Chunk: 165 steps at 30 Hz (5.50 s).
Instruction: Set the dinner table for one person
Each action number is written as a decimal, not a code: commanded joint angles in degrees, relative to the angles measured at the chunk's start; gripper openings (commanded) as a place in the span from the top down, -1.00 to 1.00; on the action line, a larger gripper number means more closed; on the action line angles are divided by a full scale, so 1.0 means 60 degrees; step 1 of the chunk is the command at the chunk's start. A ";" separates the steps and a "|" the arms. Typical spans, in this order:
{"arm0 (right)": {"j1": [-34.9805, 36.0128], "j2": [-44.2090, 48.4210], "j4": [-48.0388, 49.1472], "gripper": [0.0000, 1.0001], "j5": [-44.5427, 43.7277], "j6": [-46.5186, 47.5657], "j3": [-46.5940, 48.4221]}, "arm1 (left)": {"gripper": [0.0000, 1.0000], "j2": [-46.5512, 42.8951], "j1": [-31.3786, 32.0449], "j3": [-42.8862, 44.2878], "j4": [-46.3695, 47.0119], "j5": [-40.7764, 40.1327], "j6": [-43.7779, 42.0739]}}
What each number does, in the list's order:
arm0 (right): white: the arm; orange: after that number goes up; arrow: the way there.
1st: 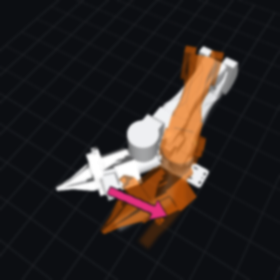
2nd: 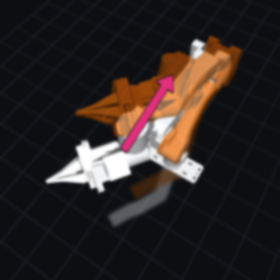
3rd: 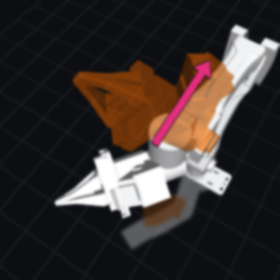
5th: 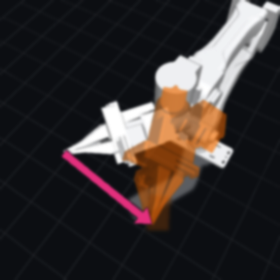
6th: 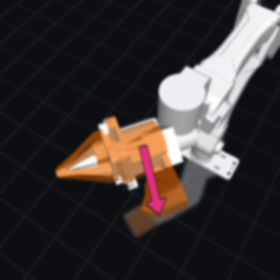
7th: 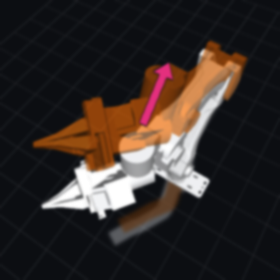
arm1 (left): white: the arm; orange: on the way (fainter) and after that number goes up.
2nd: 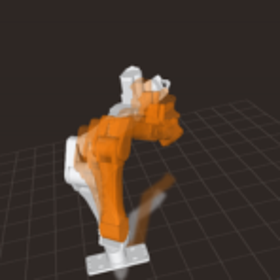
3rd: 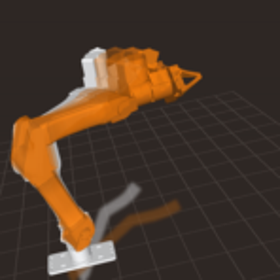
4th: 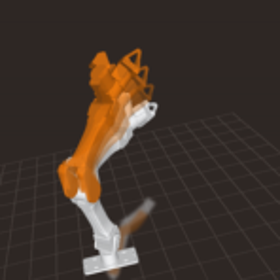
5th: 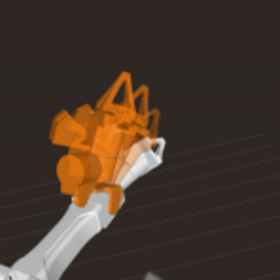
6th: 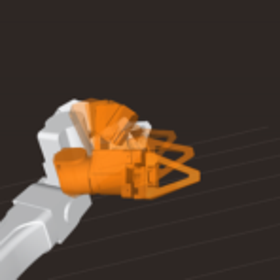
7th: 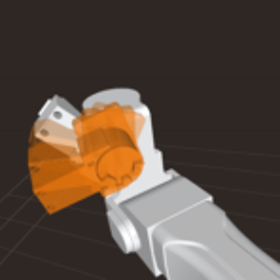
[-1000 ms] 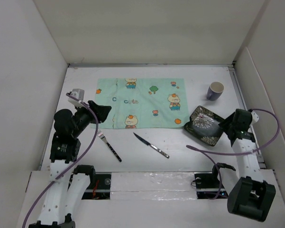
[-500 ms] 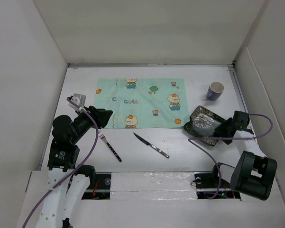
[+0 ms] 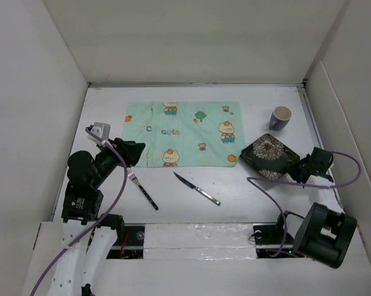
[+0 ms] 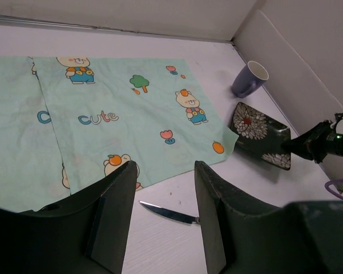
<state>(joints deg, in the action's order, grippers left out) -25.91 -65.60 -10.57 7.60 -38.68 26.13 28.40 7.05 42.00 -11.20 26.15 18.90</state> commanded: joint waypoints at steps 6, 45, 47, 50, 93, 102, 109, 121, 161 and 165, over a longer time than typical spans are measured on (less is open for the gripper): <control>-0.0164 0.4376 -0.2967 1.00 -0.1545 0.0335 0.1834 | 0.16 0.0071 0.0026 0.0193 0.0197 -0.0227 -0.0059; 0.7995 -0.6333 0.7370 1.00 0.2851 -0.2254 0.7452 | 0.10 0.0701 -0.0413 0.0105 0.0036 -0.2674 0.0440; 0.7995 -0.6628 0.7794 1.00 0.2894 -0.2546 0.7422 | 0.10 0.0744 -0.0413 0.0105 0.0036 -0.2645 0.0425; 0.8097 -0.7287 0.8220 1.00 0.3069 -0.2840 0.7524 | 0.11 0.0759 -0.0413 0.0119 0.0065 -0.2572 0.0440; 0.8010 -0.8754 0.5997 0.32 0.2163 -0.1743 0.7422 | 0.11 0.0920 -0.0413 0.0119 0.0036 -0.2352 0.0425; 0.7601 -0.6635 0.3554 0.24 0.1022 0.0216 0.7584 | 0.11 0.0774 -0.0413 0.0105 0.0036 -0.2322 0.0410; 0.6385 -0.3079 0.1501 1.00 -0.2637 0.1303 0.6153 | 0.11 0.0730 -0.0413 0.0134 0.0021 -0.2249 0.0396; 0.3221 -0.3580 -0.0040 -0.02 -0.5587 0.1422 0.6527 | 0.11 0.0817 -0.0135 0.0178 -0.0037 -0.2220 0.0381; 0.6134 -0.8369 -0.2177 1.00 -0.3947 0.4161 1.4213 | 0.11 0.1228 -0.0237 0.0134 0.0095 -0.2014 0.0308; 0.6223 -0.9219 -0.2764 1.00 -0.3770 0.4380 1.5489 | 0.11 0.1258 -0.0237 0.0134 0.0065 -0.1971 0.0293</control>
<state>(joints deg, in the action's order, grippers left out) 12.25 -119.50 -24.12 -15.49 -14.81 112.46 35.97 5.89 42.00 -13.10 13.47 21.41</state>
